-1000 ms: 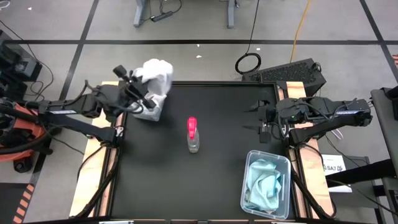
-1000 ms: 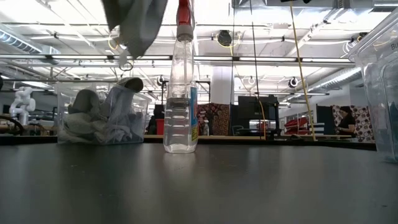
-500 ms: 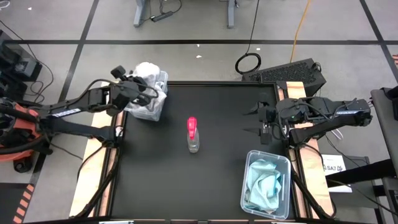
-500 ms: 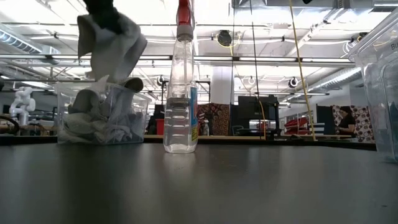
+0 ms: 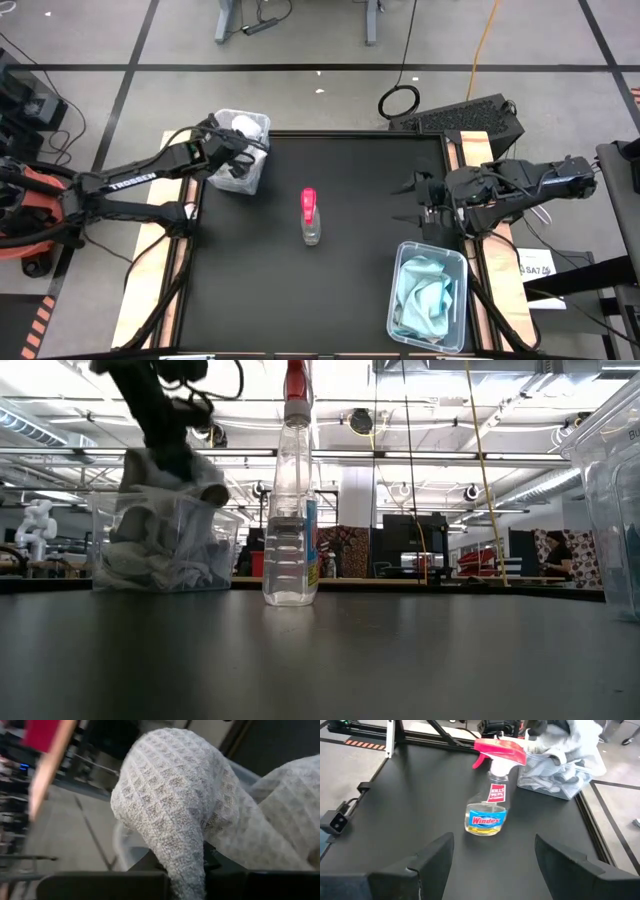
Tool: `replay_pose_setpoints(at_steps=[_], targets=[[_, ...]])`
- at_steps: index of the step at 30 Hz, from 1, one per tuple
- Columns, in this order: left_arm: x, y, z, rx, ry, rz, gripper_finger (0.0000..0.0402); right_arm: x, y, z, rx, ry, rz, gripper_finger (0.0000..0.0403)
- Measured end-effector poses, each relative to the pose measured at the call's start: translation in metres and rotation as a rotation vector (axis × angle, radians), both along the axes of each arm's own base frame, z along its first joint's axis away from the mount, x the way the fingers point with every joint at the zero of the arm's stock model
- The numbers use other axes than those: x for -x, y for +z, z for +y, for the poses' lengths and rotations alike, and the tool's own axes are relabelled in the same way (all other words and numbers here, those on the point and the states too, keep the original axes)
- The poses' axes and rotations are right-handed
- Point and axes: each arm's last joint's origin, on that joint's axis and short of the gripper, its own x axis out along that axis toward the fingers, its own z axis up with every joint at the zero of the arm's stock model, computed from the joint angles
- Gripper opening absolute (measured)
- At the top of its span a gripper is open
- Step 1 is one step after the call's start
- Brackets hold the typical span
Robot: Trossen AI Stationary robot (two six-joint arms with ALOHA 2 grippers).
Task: Sort microfiber towel by color & place in baskets
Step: Put the gray towel into the left transparent bin
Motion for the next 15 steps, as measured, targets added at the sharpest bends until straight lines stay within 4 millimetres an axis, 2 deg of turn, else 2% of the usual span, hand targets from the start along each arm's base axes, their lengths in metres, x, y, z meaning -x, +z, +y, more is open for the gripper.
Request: replay_pose_setpoints(at_steps=[5, 15], targets=[[-0.003, -0.022, 0.016, 0.089, 0.004, -0.008, 0.0028, -0.001, -0.002, 0.006, -0.003, 0.025, 0.01, 0.0269], [-0.006, -0.051, 0.045, 0.272, 0.033, 0.026, 0.003, -0.011, -0.009, 0.017, -0.005, 0.058, 0.053, 0.0269]])
